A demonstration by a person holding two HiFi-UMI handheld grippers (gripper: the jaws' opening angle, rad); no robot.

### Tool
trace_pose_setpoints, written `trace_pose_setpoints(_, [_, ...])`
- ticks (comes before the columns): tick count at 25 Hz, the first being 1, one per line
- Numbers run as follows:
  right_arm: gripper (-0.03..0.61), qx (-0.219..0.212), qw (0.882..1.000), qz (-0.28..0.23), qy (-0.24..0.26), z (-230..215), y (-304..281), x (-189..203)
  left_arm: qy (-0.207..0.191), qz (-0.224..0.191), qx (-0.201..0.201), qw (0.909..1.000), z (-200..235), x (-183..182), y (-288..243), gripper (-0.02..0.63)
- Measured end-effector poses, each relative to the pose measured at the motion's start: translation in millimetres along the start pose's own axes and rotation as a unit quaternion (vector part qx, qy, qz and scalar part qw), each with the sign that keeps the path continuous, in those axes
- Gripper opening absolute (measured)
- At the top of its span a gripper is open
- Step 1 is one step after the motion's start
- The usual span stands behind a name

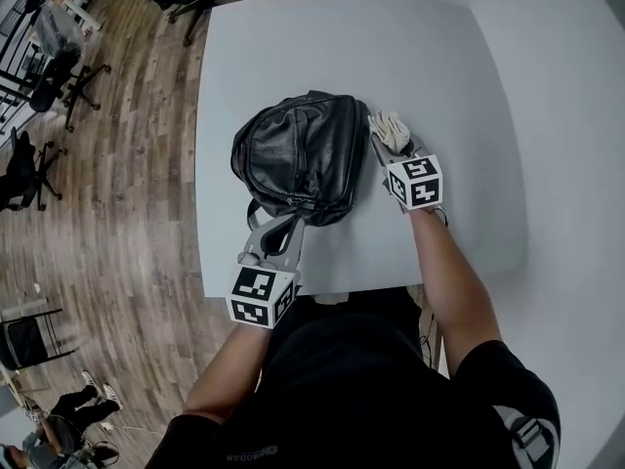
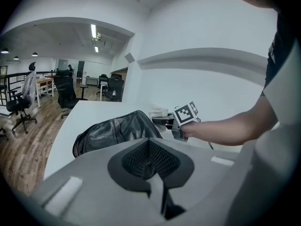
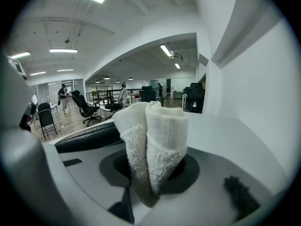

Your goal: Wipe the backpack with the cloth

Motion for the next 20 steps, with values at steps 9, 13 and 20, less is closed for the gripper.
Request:
trace_pose_setpoints(9, [0.109,0.004,1.000,0.003,-0.003,21,29,9,-0.020,0.001,0.010,0.9997,-3,2,14,0.006])
trace_pose_setpoints(13, [0.109,0.004,1.000,0.007,-0.005,34,45,15,-0.026,-0.001,0.014,0.9996,-5,3,23,0.006])
trace_pose_setpoints(20, [0.109,0.004,1.000,0.009,-0.006,57,69,22,-0.034,-0.004,0.020,0.9992,-4,8,38,0.006])
Point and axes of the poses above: the fingertips, and each gripper's own axes: y backward along the fingers, z to its left, x out of its underside, the point moved 7 cm from there along y, backward along the fingers, and after that the axes turned 10 degrees about x, right-handed, at the moved point
